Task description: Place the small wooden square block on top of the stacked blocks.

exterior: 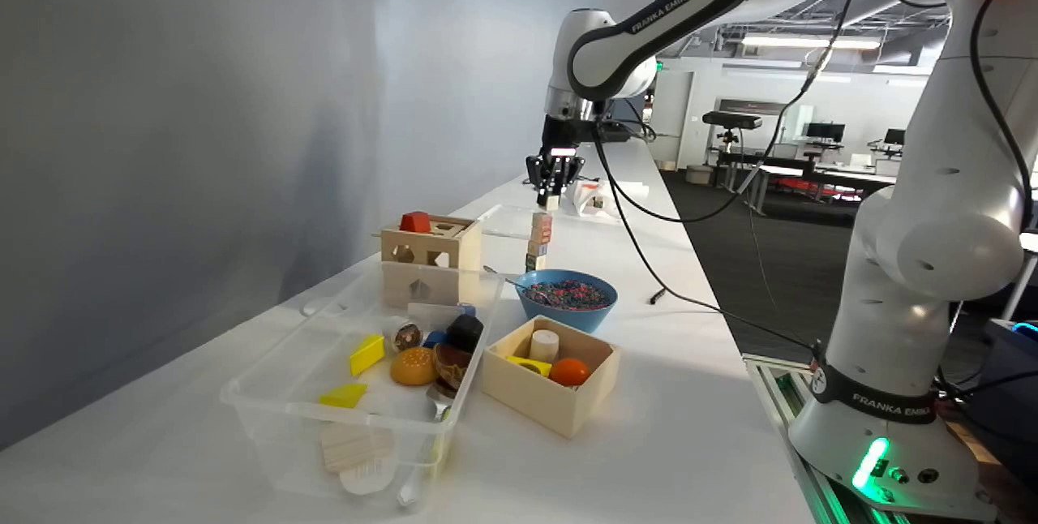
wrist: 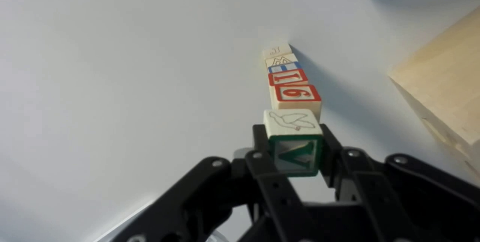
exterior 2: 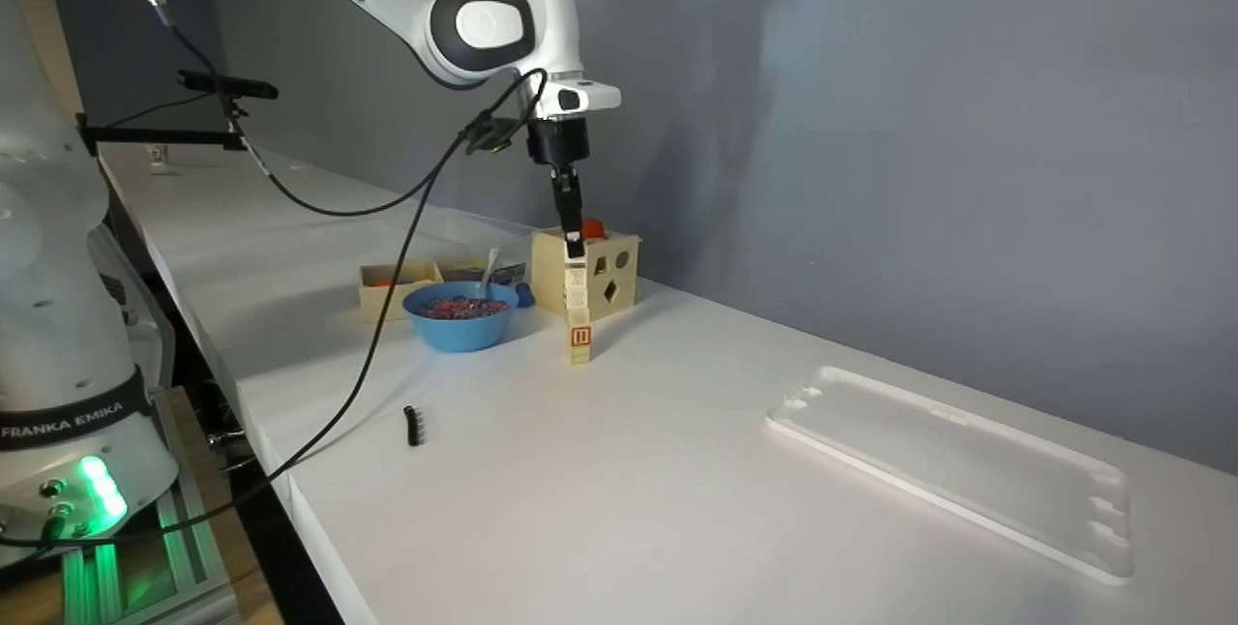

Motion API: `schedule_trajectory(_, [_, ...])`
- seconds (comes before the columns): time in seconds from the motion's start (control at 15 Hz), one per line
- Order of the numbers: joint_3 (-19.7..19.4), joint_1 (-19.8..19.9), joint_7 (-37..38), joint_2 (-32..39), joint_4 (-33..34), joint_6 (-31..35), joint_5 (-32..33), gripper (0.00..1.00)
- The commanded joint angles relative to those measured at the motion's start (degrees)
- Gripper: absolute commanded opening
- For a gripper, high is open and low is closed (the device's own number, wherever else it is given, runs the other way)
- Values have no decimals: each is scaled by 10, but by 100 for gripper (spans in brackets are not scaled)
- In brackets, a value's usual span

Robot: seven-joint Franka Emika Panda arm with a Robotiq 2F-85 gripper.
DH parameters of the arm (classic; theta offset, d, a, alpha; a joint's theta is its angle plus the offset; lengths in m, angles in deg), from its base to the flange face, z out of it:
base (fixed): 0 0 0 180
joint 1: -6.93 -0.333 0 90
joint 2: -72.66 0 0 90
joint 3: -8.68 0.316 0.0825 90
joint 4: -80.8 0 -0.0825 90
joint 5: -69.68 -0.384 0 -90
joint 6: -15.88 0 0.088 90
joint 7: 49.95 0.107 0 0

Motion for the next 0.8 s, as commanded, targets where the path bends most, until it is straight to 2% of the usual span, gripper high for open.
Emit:
schedule_trajectory(0.0, [2,-3,9,4,4,-2,-4,9])
schedule_trajectory(0.73, [3,-6,21,13,7,2,-5,9])
